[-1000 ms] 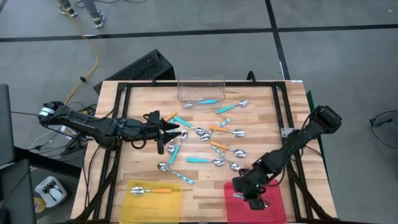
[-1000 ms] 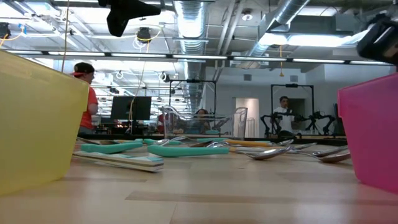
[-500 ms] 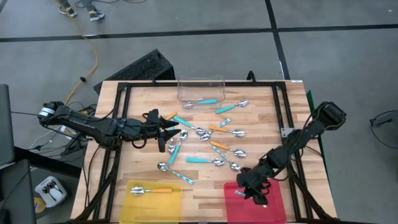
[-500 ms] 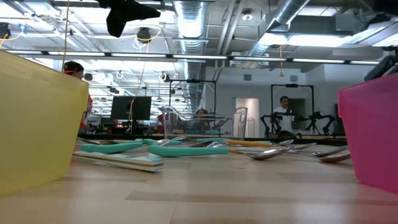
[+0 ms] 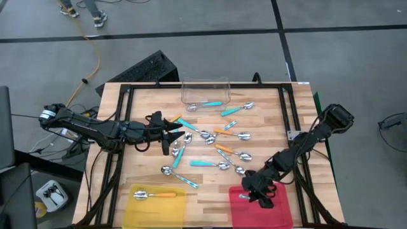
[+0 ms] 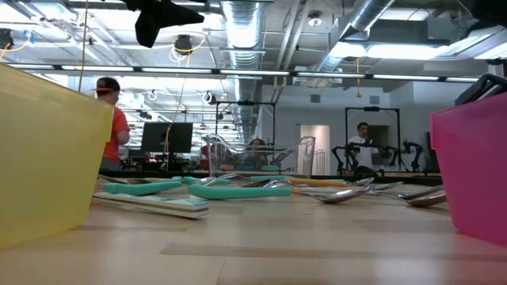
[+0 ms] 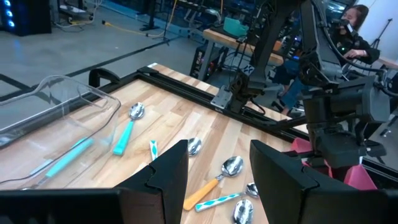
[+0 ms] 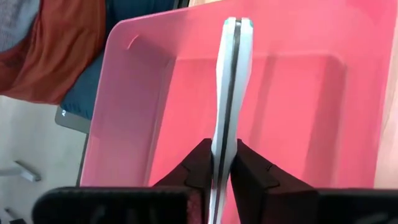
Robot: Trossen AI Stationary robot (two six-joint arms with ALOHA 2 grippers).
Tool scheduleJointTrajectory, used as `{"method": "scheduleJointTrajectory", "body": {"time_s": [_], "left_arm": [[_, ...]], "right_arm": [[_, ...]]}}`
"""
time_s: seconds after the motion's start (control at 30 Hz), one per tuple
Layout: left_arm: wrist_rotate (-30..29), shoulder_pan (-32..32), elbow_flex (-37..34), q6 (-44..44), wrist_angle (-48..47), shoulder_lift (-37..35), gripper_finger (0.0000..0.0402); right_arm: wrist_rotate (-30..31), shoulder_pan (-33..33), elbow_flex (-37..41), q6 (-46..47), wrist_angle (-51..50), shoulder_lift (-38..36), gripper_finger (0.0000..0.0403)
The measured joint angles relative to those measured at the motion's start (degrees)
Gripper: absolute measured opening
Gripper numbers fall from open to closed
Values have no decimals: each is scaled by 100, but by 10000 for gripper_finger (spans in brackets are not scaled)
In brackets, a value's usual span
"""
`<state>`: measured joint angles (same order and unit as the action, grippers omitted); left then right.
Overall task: Sort silverware by color (type)
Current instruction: Put the white and blue spoon into the red bin, then put the yellow spoon into the yellow bin
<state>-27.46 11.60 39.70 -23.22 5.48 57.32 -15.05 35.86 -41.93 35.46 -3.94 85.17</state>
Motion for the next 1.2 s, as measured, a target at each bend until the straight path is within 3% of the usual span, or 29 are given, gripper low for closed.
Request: {"method": "scheduleJointTrajectory", "body": {"time_s": [0.7,1.2], "left_arm": [[-39,0,-1,22,0,0,155],[131,0,-2,-109,-9,0,155]], "right_arm": [[-2,0,0,159,10,1,159],[-2,-81,0,128,51,1,162]]}}
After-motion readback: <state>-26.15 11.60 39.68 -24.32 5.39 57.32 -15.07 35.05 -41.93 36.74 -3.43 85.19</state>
